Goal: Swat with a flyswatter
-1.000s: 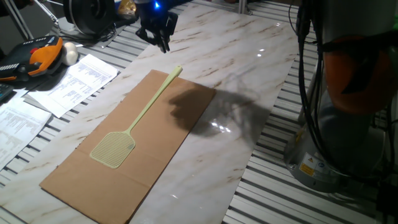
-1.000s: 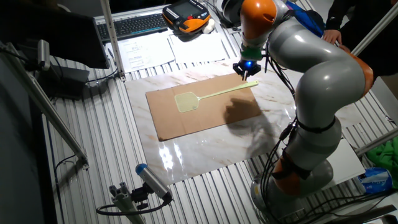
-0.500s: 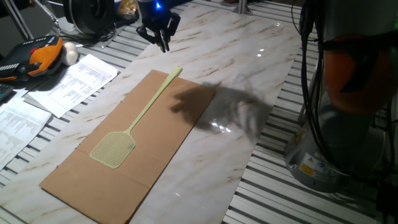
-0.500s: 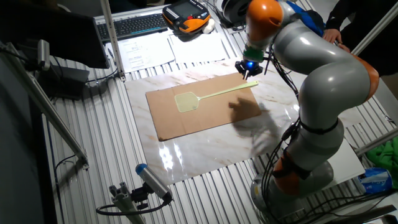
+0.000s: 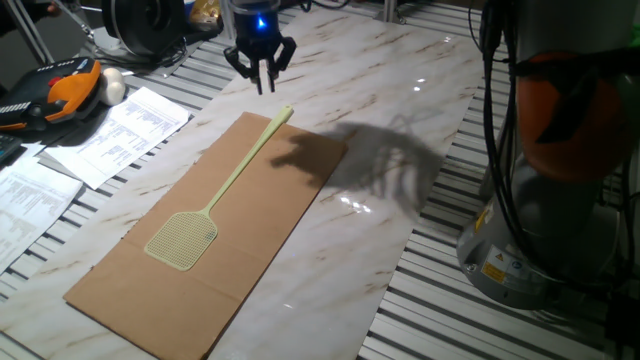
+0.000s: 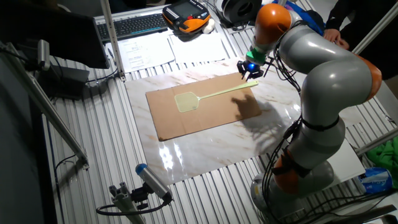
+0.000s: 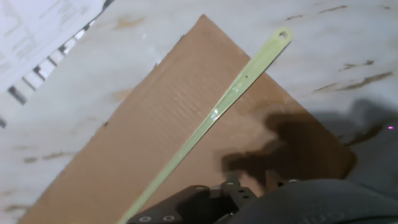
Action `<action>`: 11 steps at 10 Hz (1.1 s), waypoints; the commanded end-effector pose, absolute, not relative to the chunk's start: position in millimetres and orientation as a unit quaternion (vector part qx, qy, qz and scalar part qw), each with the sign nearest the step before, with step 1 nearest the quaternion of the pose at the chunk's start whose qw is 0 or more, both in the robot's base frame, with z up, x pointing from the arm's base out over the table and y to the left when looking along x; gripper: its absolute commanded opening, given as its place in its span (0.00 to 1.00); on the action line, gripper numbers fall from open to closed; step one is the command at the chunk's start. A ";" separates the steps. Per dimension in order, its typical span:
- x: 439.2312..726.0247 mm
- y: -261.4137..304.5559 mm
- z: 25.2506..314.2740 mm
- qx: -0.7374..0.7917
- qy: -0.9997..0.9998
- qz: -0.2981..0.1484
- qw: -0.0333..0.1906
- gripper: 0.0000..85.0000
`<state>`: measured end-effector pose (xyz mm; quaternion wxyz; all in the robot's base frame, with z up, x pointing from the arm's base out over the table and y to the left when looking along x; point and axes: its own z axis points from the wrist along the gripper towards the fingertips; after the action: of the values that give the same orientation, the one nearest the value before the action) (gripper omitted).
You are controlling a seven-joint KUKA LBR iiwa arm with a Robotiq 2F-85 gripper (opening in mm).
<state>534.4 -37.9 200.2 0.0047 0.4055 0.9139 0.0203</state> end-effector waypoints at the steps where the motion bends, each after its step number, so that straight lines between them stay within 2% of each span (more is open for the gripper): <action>1: 535.1 -38.0 196.8 0.469 0.883 0.014 0.009 0.40; 5: 536.8 -49.2 183.4 0.500 0.866 -0.020 0.024 0.40; 11: 532.9 -65.6 159.7 0.521 0.853 -0.036 0.023 0.40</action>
<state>532.8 -65.8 160.0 0.0219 0.5211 0.8524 -0.0366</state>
